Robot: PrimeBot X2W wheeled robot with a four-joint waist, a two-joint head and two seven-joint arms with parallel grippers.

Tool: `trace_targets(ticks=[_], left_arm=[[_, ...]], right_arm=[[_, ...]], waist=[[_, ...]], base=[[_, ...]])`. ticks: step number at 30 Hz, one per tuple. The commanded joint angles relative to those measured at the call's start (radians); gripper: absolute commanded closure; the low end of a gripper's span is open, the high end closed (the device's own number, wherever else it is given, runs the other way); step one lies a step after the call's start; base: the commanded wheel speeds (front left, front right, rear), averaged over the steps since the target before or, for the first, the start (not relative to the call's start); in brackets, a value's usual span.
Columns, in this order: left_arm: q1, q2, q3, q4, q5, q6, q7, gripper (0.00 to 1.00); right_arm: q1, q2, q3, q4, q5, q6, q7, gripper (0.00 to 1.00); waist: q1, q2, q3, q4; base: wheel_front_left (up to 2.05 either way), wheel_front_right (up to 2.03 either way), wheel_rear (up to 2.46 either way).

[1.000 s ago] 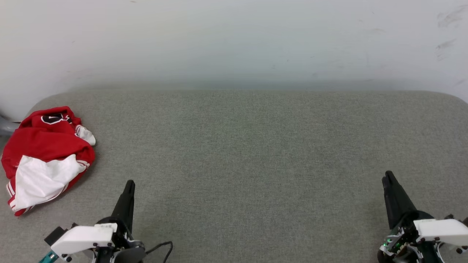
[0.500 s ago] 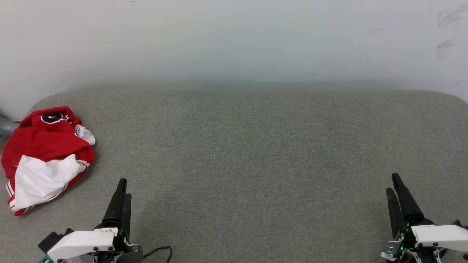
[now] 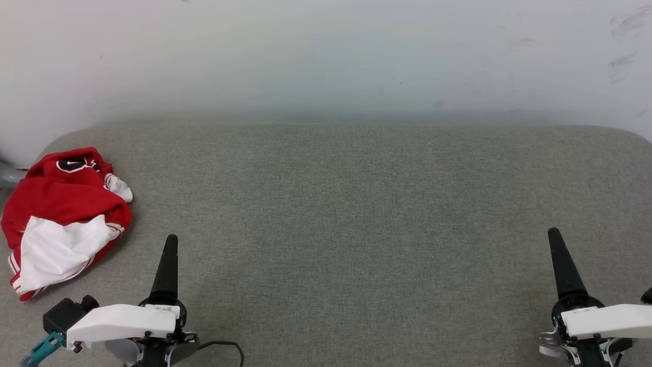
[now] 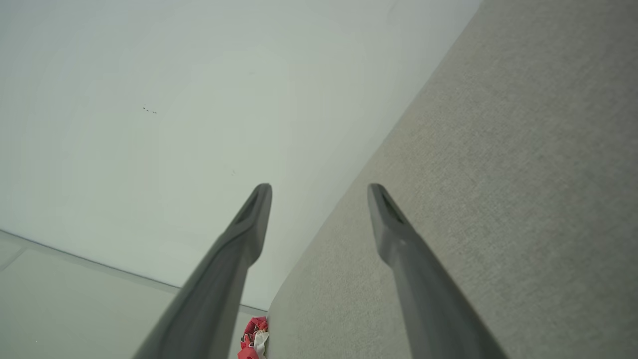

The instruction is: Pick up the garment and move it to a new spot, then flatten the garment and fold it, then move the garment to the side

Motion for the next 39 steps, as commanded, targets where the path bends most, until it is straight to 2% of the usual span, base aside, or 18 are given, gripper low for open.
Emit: trace_targets(ticks=[1,6,7,12,39], left_arm=[[-0.008,0.002,-0.007,-0.027,0.041,0.01,-0.009,0.0],[0.001,0.003,-0.032,-0.05,0.16,0.048,-0.028,0.0],[0.004,0.003,-0.047,-0.058,0.23,0.069,-0.04,0.0],[0.01,0.003,-0.064,-0.067,0.325,0.094,-0.058,0.0],[0.026,0.021,-0.153,-0.082,0.734,0.162,-0.139,0.0]], right_arm=[[-0.007,0.0,0.004,-0.027,-0.045,0.0,-0.01,0.0],[0.0,0.0,0.015,-0.054,-0.166,0.0,-0.029,0.0],[0.004,0.0,0.022,-0.067,-0.238,0.0,-0.04,0.0],[0.012,0.0,0.031,-0.082,-0.344,0.0,-0.058,0.0],[0.044,0.0,0.054,-0.101,-0.74,0.0,-0.14,0.0]], waist=[[0.0,-0.0001,0.0,0.0],[0.0,-0.0001,0.0,0.001],[0.0,-0.0001,0.0,0.001],[0.0,-0.0001,-0.001,0.002],[0.0,-0.0001,-0.003,0.007]], base=[[0.0,0.0,0.0],[0.0,0.0,0.0],[0.0,0.0,0.0],[0.0,0.0,0.0],[0.0,0.0,0.0]])
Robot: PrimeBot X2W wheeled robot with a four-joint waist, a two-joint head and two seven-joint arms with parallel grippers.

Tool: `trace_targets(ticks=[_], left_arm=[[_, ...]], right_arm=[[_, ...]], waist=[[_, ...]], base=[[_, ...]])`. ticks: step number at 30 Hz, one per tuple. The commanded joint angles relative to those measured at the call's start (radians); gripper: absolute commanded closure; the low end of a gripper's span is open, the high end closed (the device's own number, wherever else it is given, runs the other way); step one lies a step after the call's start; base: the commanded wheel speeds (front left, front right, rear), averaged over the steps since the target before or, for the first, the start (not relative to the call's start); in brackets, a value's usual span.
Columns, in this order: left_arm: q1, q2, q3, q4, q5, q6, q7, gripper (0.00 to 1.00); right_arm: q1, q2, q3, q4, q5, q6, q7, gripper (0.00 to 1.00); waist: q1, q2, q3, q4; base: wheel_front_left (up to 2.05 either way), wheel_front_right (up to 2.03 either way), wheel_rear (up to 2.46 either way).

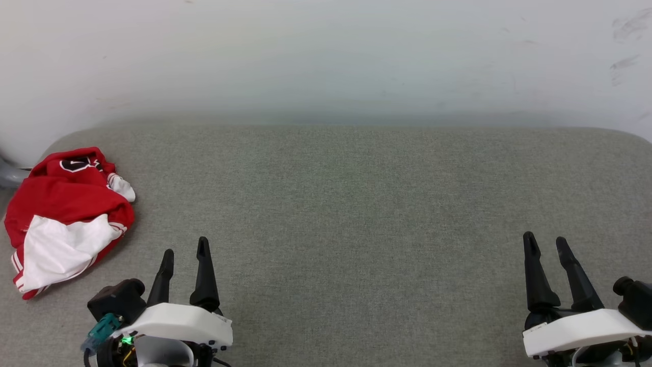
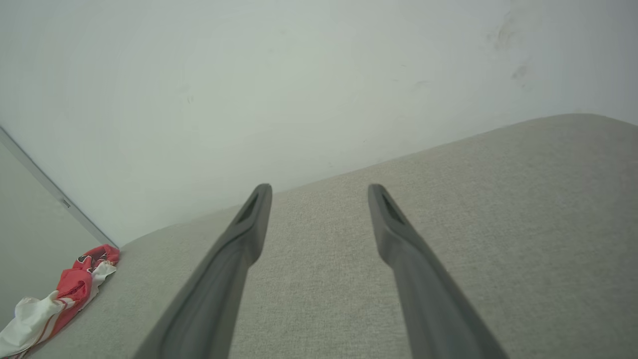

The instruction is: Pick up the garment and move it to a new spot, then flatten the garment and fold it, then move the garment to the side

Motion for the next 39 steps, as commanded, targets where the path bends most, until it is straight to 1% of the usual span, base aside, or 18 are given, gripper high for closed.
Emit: trace_targets(ticks=[1,11,12,19,28,39], left_arm=[[-0.004,0.01,-0.006,-0.015,0.032,0.009,-0.01,0.0],[0.003,0.021,-0.04,-0.019,0.129,0.034,-0.036,0.0],[0.006,0.023,-0.048,-0.02,0.155,0.04,-0.043,0.0],[0.009,0.026,-0.059,-0.025,0.208,0.049,-0.057,0.0],[0.017,0.023,-0.062,-0.028,0.275,0.044,-0.077,0.0],[0.026,0.01,-0.054,-0.021,0.344,0.014,-0.098,0.0]], right_arm=[[0.002,0.0,0.001,-0.014,-0.031,0.0,-0.01,0.0],[0.012,0.0,0.007,-0.02,-0.144,0.0,-0.035,0.0],[0.014,0.0,0.008,-0.024,-0.177,0.0,-0.042,0.0],[0.019,0.0,0.009,-0.033,-0.234,0.0,-0.057,0.0],[0.028,0.001,0.011,-0.045,-0.308,0.0,-0.077,0.0],[0.036,0.001,0.016,-0.058,-0.377,0.0,-0.099,0.0]], waist=[[0.0,0.0,0.0,0.0],[0.0,0.0,-0.001,0.002],[0.0,0.0,-0.002,0.003],[0.0,0.0,-0.001,0.004],[0.0,0.0,-0.003,0.005],[0.0,0.0,-0.006,0.007]], base=[[0.0,0.0,0.0],[0.0,0.0,0.0],[0.0,0.0,0.0],[0.0,0.0,0.0],[0.0,0.0,0.0],[0.0,0.0,0.0]])
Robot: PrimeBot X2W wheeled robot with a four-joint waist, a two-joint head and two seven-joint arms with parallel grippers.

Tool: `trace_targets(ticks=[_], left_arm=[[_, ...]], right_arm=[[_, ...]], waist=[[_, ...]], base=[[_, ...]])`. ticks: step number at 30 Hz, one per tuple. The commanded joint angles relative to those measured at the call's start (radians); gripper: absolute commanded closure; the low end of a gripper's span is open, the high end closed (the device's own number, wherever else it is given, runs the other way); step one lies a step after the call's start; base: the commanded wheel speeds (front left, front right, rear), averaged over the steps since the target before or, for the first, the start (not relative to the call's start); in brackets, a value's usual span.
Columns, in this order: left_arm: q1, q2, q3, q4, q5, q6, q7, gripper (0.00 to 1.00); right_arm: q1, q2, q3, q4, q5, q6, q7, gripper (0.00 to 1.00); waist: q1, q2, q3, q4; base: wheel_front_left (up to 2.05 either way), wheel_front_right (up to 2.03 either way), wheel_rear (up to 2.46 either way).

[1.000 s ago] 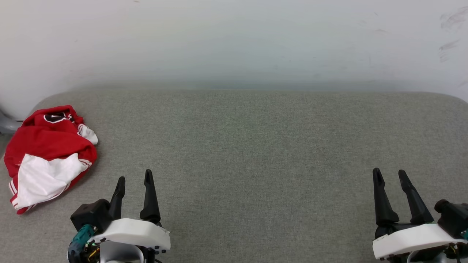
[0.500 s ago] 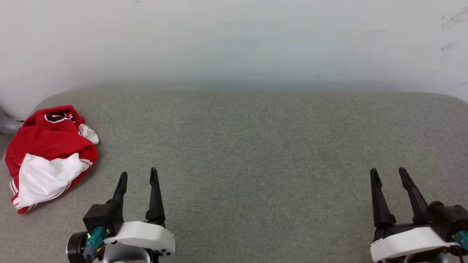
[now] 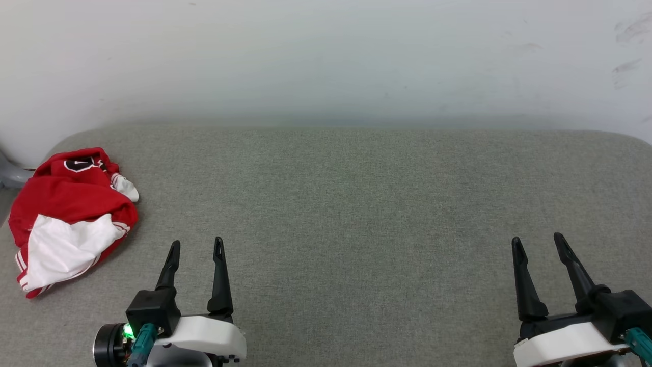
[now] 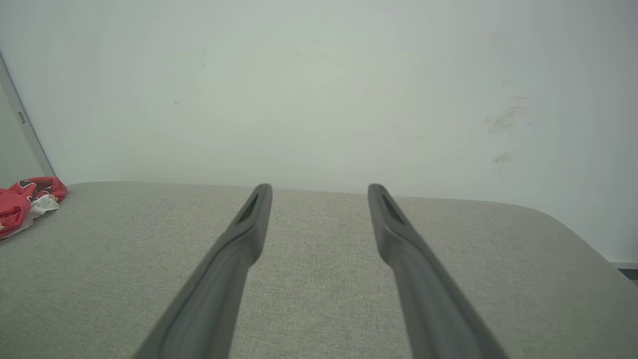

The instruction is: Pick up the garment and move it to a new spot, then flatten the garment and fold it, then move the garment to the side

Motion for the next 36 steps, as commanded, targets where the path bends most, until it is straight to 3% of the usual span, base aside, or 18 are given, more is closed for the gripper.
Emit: trace_targets(ticks=[1,17,36], left_arm=[[0.005,-0.001,0.001,-0.003,0.018,-0.002,-0.007,0.0],[0.015,-0.017,0.024,0.011,0.095,-0.043,-0.036,0.0],[0.018,-0.02,0.032,0.035,0.026,-0.068,-0.034,0.0]], right_arm=[[0.004,0.001,0.002,-0.009,-0.014,0.0,-0.011,0.0],[0.014,0.001,0.002,-0.005,-0.075,0.0,-0.038,0.0],[0.02,0.001,0.0,0.017,0.051,0.0,-0.036,0.0]], waist=[[0.0,0.0,0.0,0.0],[0.0,0.0,-0.003,0.005],[0.0,0.0,0.0,0.009]], base=[[0.0,0.0,0.0],[0.0,0.0,0.0],[0.0,0.0,0.0]])
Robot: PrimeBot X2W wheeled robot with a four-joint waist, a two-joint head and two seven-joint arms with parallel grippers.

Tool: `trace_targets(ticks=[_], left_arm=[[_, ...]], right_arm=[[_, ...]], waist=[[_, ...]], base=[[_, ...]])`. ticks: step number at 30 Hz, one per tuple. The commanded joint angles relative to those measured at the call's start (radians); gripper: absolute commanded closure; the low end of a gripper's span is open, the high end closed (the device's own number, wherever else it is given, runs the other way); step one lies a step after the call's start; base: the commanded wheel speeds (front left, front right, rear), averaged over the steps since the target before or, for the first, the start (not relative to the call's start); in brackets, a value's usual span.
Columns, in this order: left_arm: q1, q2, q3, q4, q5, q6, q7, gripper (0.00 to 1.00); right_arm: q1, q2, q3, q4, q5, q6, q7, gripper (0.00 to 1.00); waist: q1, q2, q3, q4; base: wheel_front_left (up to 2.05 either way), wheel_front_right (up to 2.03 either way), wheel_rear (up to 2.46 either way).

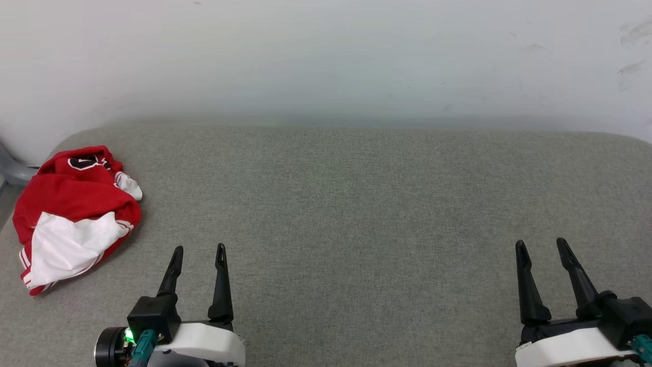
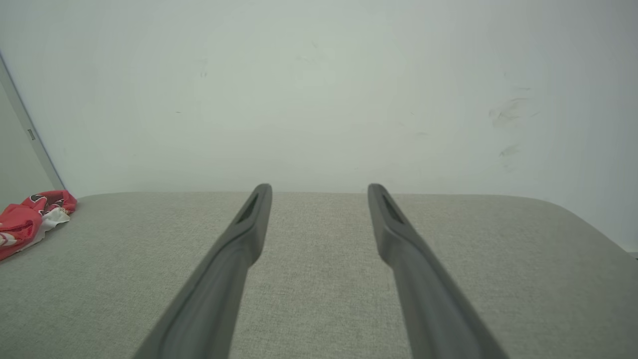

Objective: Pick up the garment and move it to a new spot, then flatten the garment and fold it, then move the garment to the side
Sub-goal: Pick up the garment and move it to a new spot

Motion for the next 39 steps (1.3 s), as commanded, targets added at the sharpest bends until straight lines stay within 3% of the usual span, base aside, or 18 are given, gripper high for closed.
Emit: trace_targets(ticks=[1,26,39], left_arm=[[0.01,-0.001,0.0,0.002,-0.006,-0.005,-0.003,0.0],[-0.005,-0.001,-0.003,0.01,0.01,0.001,-0.003,0.0],[-0.015,-0.001,0.012,0.009,0.018,-0.007,-0.003,0.0]], right_arm=[[0.009,0.002,-0.002,0.004,0.006,-0.001,-0.004,0.0],[0.008,0.002,-0.007,0.015,0.014,-0.001,-0.004,0.0],[0.013,0.001,-0.005,0.012,0.01,-0.001,-0.003,0.0]], waist=[[0.0,0.0,0.001,0.0],[0.0,0.0,0.0,0.007],[0.0,0.0,-0.001,0.115]], base=[[0.0,0.0,0.0],[0.0,0.0,0.0],[0.0,0.0,0.0]])
